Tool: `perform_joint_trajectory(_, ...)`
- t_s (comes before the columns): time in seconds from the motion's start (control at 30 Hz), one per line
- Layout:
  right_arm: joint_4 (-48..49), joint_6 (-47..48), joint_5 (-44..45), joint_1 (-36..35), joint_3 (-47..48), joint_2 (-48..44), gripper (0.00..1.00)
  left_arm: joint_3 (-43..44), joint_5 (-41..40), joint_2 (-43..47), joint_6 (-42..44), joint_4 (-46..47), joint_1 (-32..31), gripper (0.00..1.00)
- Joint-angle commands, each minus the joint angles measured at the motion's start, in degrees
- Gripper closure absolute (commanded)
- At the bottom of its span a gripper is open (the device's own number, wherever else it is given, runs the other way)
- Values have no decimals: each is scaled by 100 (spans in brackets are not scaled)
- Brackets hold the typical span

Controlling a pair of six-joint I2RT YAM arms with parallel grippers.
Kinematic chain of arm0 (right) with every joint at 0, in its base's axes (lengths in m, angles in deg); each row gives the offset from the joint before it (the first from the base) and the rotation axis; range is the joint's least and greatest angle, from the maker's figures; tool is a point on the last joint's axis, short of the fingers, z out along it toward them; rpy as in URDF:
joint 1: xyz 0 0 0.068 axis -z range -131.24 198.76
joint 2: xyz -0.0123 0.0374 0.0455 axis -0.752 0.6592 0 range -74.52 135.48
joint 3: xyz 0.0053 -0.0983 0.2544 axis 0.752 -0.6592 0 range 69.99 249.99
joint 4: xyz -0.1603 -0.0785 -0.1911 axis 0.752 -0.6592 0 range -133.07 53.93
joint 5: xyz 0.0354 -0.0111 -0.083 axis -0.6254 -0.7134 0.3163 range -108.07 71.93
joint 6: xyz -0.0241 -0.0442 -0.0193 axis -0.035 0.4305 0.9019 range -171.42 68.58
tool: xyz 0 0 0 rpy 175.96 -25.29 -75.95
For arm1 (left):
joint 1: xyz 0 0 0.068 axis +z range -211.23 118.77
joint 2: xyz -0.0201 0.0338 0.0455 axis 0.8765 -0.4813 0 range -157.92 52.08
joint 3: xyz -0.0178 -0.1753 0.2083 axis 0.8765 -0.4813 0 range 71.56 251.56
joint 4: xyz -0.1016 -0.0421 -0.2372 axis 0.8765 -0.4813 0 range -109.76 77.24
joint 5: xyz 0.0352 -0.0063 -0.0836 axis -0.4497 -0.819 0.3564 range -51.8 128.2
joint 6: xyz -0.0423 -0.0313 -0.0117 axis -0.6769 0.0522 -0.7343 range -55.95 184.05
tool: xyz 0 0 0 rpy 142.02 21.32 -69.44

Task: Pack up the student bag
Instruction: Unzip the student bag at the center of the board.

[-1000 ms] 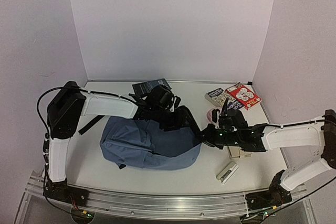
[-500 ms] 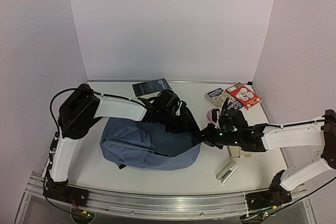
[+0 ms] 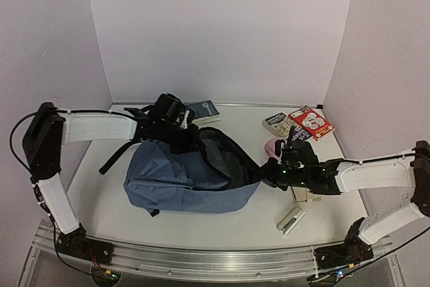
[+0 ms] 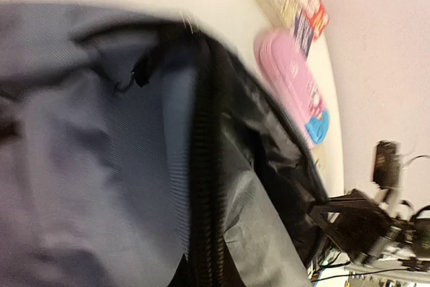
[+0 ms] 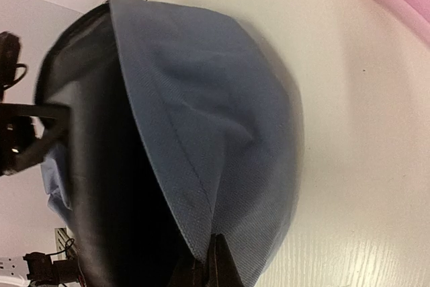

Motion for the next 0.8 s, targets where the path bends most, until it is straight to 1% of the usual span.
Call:
perform_joint_trajectory(0.0,-49,68,240,82,61,8,100,-467,-216,1266,592,-792,785,100)
perform_joint_trajectory(0.1,-94,120,249,112,140,120,100,-723,-107,1759,890,-1283,1341,100)
perform_joint_trajectory(0.23,-148,171,264,120,254,261,100,-876,96,2163,1344,-1773,1952,100)
perform_joint_trajectory(0.3,-173,193,290,125,298,307,100,-863,-94,2230,1558,-2064,2130,100)
perform_joint_trajectory(0.37,-208,209,316,126,335,341,100,-850,-448,2216,1646,-2377,2191,100)
perform_joint_trajectory(0.43,-236,205,318,123,357,355,100,-948,-512,2189,1639,-2477,2202,100)
perform_joint_trajectory(0.5,-283,176,374,123,374,357,100,-1143,-289,2203,1537,-2376,2201,100)
perform_joint_trajectory(0.6,-457,64,701,123,384,361,100,-1467,-28,2371,1338,-2223,2202,100)
perform_joint_trajectory(0.77,-962,-414,1465,280,307,424,100,-2090,-41,3136,976,-2070,2238,100)
